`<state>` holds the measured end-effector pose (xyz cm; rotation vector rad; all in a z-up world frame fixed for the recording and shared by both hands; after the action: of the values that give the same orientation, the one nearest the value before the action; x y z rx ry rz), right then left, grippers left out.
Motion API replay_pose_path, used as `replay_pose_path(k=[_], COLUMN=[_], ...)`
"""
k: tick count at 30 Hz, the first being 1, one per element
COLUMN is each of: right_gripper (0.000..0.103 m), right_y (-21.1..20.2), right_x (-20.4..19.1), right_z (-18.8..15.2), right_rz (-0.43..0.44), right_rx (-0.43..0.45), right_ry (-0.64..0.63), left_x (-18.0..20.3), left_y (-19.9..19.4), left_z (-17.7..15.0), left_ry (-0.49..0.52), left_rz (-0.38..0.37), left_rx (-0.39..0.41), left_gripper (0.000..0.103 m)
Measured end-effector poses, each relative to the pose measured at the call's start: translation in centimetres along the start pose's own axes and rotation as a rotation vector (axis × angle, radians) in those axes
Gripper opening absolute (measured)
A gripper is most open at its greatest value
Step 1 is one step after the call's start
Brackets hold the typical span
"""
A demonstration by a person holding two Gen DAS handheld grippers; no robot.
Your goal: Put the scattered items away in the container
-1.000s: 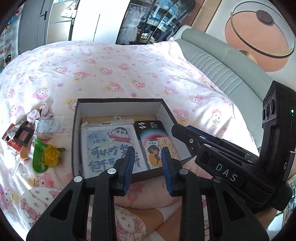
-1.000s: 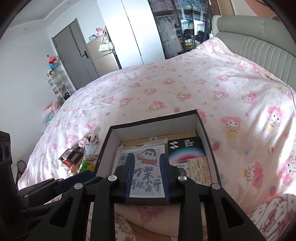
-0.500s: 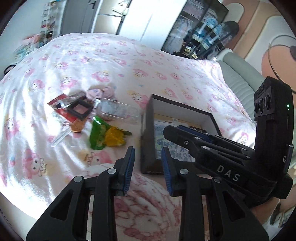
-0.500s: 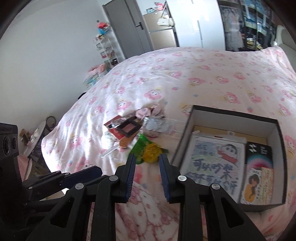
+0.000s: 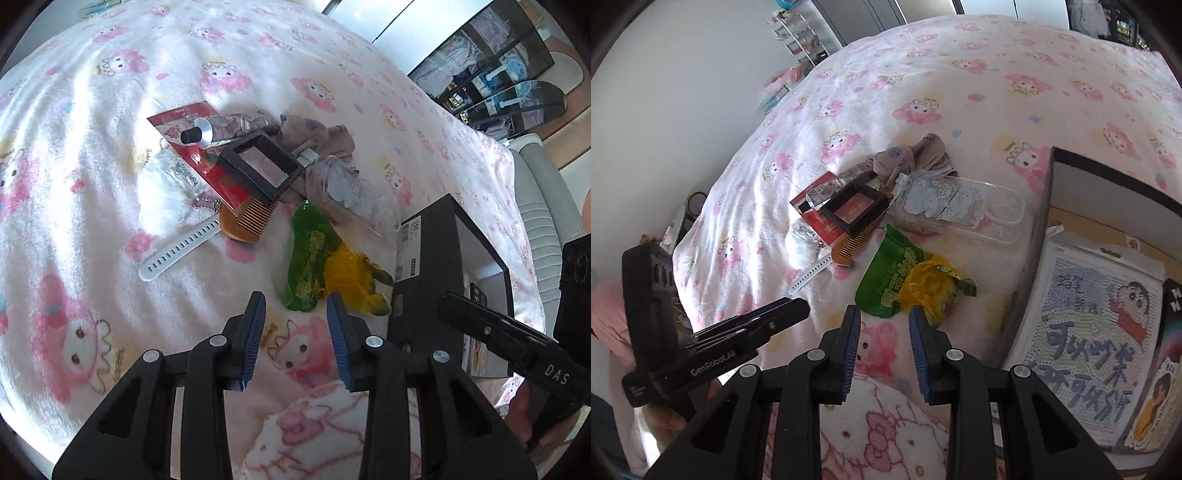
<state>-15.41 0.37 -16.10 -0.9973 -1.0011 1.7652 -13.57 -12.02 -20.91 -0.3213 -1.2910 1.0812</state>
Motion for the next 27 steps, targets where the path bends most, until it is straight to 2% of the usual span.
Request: replay_pose_path(k=[4, 7, 9, 11, 14, 16, 18, 20, 23, 27], right_gripper=[0.025, 0.025, 0.026, 0.028, 0.029, 0.029, 0.029, 0.029, 0.029, 0.029], right_y=[3.1, 4.9, 5.5, 6.0, 7.0, 7.7, 7.9, 8.0, 8.2, 8.0], right_x=[-0.7, -0.1, 0.8, 1.0, 0.8, 0.6, 0.5, 0.5, 0.4, 0.4], right_z=[0.3, 0.7, 1.0, 1.2, 1.2, 1.1, 0.9, 1.0, 0.7, 0.7], right_rz=[-0.013, -0.052, -0.09, -0.086, -0.121, -0.124, -0.126, -0.148, -0.127, -0.142], right_rx=[-0.065, -0.108, -0.113, -0.118, -0.141, -0.147, -0.134, -0.116, -0.131, -0.138], right_ry=[-0.009, 0.009, 0.037, 0.044, 0.025, 0.014, -0.004, -0.002, 0.025, 0.026], left_x=[-1.1, -1.2, -1.3, -1.4, -1.5, -1.1, -0.8, -0.7, -0.6, -0.8], left_y=[3.3, 5.4, 6.3, 6.9, 8.4, 9.3, 9.8, 10.0, 10.3, 9.0], left_z=[0.6, -0.1, -0.1, 0.6, 0.7, 0.3, 0.2, 0.6, 0.6, 0.6], left_ry=[-0.01, -0.032, -0.042, -0.054, -0.095, -0.087, -0.049, -0.01, -0.013, -0.023], left_rz=[-0.014, -0.062, -0.09, -0.115, -0.146, -0.164, -0.142, -0.124, -0.139, -0.171], left_rx=[-0.07, -0.121, -0.145, -0.151, -0.214, -0.255, -0.271, -0.257, -0.253, -0.217], left_gripper=[0.034, 0.034, 0.034, 0.035, 0.037, 0.036, 0.033, 0.012, 0.005, 0.001])
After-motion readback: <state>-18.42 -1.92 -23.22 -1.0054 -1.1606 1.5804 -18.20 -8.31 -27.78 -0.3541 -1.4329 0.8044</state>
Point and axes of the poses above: each gripper's, at about its wrist camera, not at the fingertips, and y roughly the way its jaws point, x to its right, z to its top, the point moved 9 cm from there along y, roughly the way its jaws point, and after that the axes turned 11 degrees about -z, right-handed, at the moved point
